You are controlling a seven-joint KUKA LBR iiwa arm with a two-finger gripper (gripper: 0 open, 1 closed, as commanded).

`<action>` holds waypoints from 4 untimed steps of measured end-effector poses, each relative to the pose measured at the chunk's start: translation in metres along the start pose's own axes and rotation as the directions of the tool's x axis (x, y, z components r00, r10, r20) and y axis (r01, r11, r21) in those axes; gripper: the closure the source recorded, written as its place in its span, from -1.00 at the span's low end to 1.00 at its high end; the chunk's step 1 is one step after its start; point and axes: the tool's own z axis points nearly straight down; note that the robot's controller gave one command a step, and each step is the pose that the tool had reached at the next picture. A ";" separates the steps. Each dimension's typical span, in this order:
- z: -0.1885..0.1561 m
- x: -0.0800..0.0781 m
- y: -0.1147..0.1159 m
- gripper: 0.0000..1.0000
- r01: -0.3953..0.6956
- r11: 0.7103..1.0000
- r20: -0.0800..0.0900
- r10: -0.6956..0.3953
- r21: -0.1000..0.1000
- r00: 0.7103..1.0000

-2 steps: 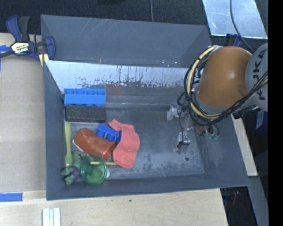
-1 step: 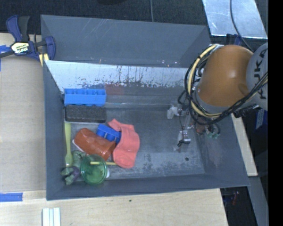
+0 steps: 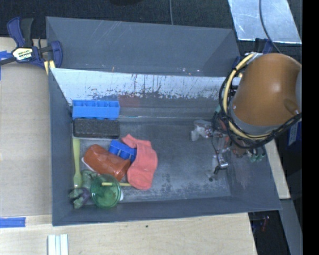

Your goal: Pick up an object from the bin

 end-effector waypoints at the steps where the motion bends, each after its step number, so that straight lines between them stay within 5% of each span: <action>1: -0.022 -0.027 0.030 -1.00 0.110 0.994 0.009 -0.110 0.004 0.994; 2: -0.033 -0.031 0.052 -1.00 0.006 1.000 0.011 -0.006 0.002 1.000; 3: -0.060 -0.071 0.072 -1.00 0.072 0.997 0.014 -0.072 0.003 0.997; 4: -0.027 -0.094 0.114 -1.00 -0.092 0.996 0.014 0.092 0.001 0.996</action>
Offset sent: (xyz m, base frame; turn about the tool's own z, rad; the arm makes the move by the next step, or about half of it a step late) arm 0.0023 0.0895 0.0598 -0.0524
